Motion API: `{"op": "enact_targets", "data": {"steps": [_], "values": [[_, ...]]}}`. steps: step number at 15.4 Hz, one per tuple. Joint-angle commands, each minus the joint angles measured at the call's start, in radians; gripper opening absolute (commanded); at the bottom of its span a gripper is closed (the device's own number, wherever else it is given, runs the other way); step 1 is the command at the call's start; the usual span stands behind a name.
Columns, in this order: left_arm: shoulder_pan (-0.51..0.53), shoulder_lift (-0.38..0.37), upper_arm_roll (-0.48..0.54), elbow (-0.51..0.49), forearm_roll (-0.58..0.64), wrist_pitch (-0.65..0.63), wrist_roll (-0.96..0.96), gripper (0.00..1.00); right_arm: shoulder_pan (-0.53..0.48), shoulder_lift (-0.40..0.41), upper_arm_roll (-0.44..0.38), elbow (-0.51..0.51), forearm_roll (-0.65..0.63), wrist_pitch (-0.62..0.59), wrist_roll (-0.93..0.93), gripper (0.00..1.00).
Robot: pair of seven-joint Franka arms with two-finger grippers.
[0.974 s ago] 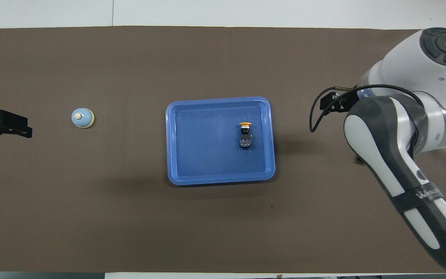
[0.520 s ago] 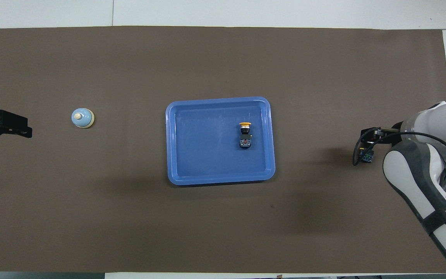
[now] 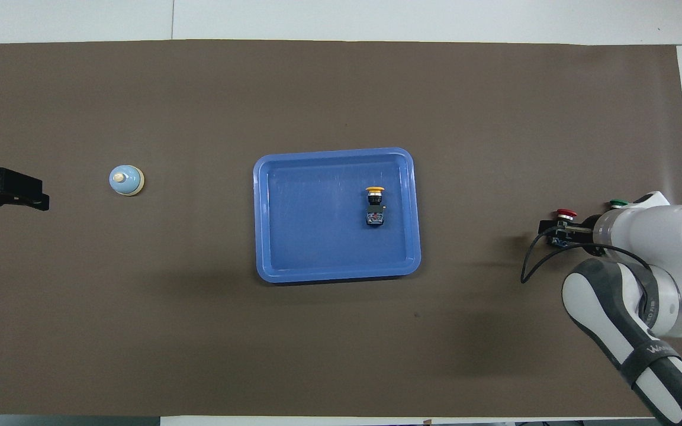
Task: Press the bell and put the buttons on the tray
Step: 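Grasp the red-capped button with the right gripper and lift it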
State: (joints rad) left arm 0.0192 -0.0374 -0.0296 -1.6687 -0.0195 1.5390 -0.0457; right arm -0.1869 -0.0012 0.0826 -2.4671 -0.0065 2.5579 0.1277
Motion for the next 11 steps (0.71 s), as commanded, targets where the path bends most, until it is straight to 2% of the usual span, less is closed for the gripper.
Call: {"op": "enact_targets", "data": {"steps": [1, 4, 7, 9, 11], "values": [[-0.001, -0.013, 0.000, -0.011, 0.020, 0.003, -0.002, 1.00, -0.020, -0.020, 0.013, -0.046, -0.007, 0.054, -0.017, 1.00], [-0.001, -0.013, 0.000, -0.011, 0.020, 0.003, -0.002, 1.00, -0.023, 0.003, 0.013, -0.041, -0.007, 0.082, -0.033, 0.90], [-0.001, -0.013, 0.000, -0.011, 0.020, 0.003, -0.002, 1.00, -0.035, 0.007, 0.013, -0.039, -0.006, 0.084, -0.026, 0.69], [-0.001, -0.013, 0.000, -0.011, 0.020, 0.003, -0.002, 1.00, -0.043, 0.016, 0.014, -0.039, -0.006, 0.099, -0.028, 0.42], [-0.001, -0.013, 0.000, -0.011, 0.020, 0.003, -0.002, 1.00, -0.045, 0.016, 0.014, -0.038, -0.004, 0.100, -0.025, 0.06]]}}
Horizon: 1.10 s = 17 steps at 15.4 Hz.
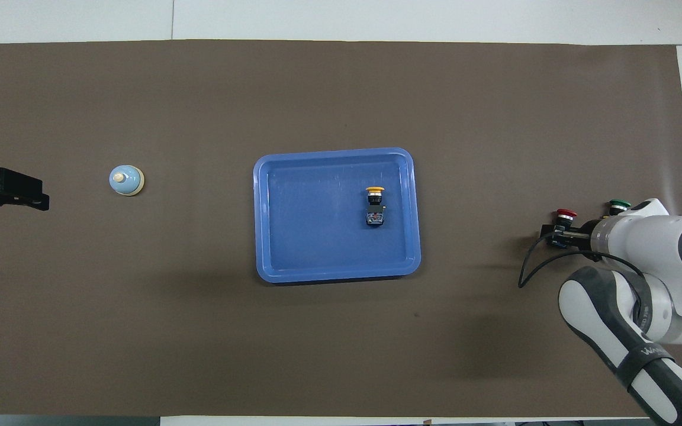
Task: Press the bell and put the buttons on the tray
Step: 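Grasp the red-capped button with the right gripper and lift it, then carry the red button into the tray beside the yellow one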
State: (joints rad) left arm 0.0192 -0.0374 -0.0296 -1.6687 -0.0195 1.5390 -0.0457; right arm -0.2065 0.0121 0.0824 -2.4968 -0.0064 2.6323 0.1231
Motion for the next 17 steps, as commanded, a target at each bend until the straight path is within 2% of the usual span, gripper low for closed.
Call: {"op": "enact_targets", "data": {"steps": [1, 4, 5, 9, 11, 17], "values": [[-0.001, -0.013, 0.000, -0.011, 0.020, 0.003, -0.002, 1.00, -0.024, 0.003, 0.014, -0.007, -0.004, 0.025, -0.019, 0.00], [-0.001, -0.013, 0.000, -0.011, 0.020, 0.003, -0.002, 1.00, -0.008, 0.006, 0.014, 0.035, -0.004, 0.002, -0.020, 0.00], [-0.001, -0.013, 0.000, -0.011, 0.020, 0.003, -0.002, 1.00, -0.001, 0.006, 0.016, 0.070, -0.004, -0.047, -0.017, 0.00], [-0.001, -0.013, 0.000, -0.011, 0.020, 0.003, -0.002, 1.00, 0.134, 0.058, 0.020, 0.329, 0.005, -0.346, 0.120, 0.00], [-0.001, -0.013, 0.000, -0.011, 0.020, 0.003, -0.002, 1.00, 0.231, 0.084, 0.020, 0.439, 0.005, -0.446, 0.222, 0.00], [-0.001, -0.013, 0.000, -0.011, 0.020, 0.003, 0.000, 1.00, 0.475, 0.124, 0.022, 0.570, 0.019, -0.492, 0.377, 0.00]]}}
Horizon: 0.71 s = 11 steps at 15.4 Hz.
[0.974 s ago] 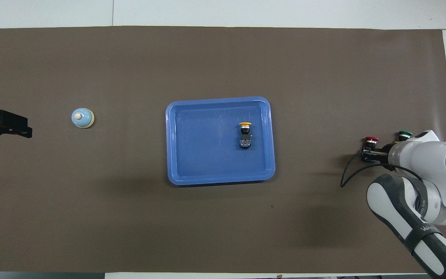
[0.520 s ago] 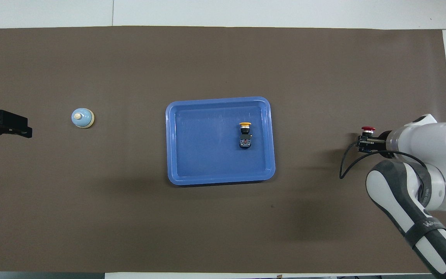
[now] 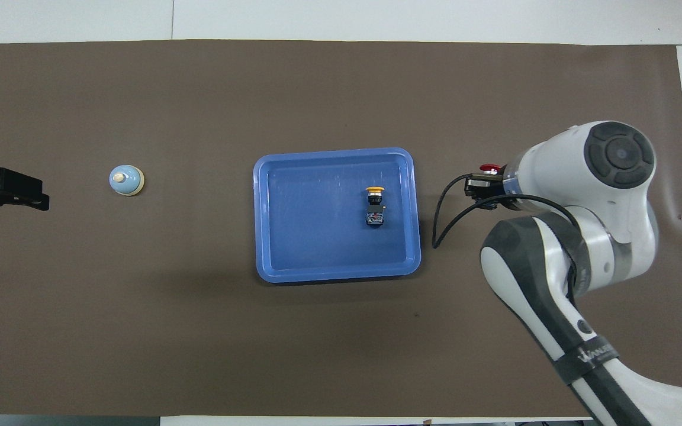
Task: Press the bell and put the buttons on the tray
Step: 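Carry the red button into the tray beside the yellow one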
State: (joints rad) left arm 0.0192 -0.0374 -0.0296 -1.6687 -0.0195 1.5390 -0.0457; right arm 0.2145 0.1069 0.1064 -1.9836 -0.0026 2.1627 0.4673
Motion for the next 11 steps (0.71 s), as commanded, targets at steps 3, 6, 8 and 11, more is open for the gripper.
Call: {"op": "enact_targets", "data": {"steps": [3, 6, 8, 11], "values": [[-0.001, -0.013, 0.000, -0.011, 0.020, 0.003, -0.002, 1.00, 0.135, 0.057, -0.004, 0.107, 0.070, -0.034, 0.039, 0.00], [-0.001, -0.013, 0.000, -0.011, 0.020, 0.003, -0.002, 1.00, 0.192, 0.097, -0.004, 0.138, 0.072, -0.031, 0.057, 0.00], [-0.001, -0.013, 0.000, -0.011, 0.020, 0.003, -0.002, 1.00, 0.232, 0.167, -0.004, 0.192, 0.062, -0.024, 0.102, 0.00], [-0.001, -0.013, 0.000, -0.011, 0.020, 0.003, -0.002, 1.00, 0.276, 0.270, -0.007, 0.267, 0.050, -0.006, 0.139, 0.00]]}}
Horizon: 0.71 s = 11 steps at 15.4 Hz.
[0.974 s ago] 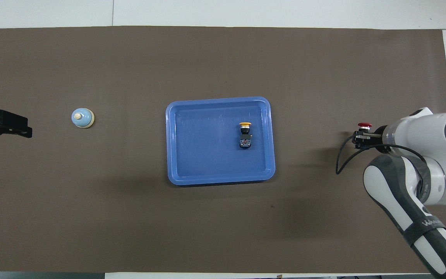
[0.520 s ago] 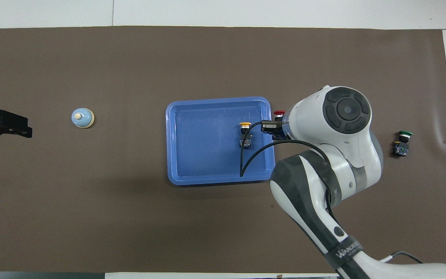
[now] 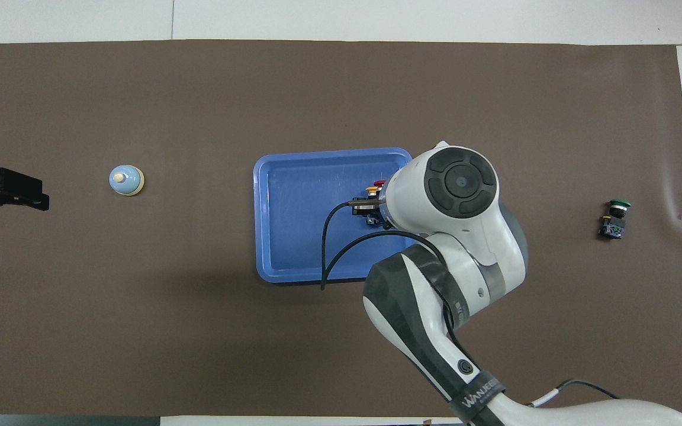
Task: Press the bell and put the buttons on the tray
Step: 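Carry the red button into the tray beside the yellow one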
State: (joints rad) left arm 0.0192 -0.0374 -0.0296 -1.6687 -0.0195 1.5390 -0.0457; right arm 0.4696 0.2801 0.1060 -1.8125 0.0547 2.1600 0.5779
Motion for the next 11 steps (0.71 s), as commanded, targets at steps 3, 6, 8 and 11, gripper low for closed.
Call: {"op": "enact_targets", "data": {"steps": [3, 6, 8, 11], "values": [[-0.001, -0.013, 0.000, -0.011, 0.020, 0.003, -0.002, 1.00, 0.027, 0.157, -0.006, 0.096, -0.021, 0.082, 0.028, 0.00], [-0.001, -0.013, 0.000, -0.011, 0.020, 0.003, -0.002, 1.00, 0.049, 0.191, -0.009, 0.064, -0.047, 0.164, 0.030, 0.00], [-0.001, -0.013, 0.000, -0.011, 0.020, 0.003, -0.002, 1.00, 0.049, 0.191, -0.009, 0.056, -0.047, 0.169, 0.028, 0.00], [-0.001, -0.013, 0.000, -0.011, 0.020, 0.003, -0.002, 1.00, 0.044, 0.191, -0.009, 0.056, -0.045, 0.161, 0.031, 0.29]]}}
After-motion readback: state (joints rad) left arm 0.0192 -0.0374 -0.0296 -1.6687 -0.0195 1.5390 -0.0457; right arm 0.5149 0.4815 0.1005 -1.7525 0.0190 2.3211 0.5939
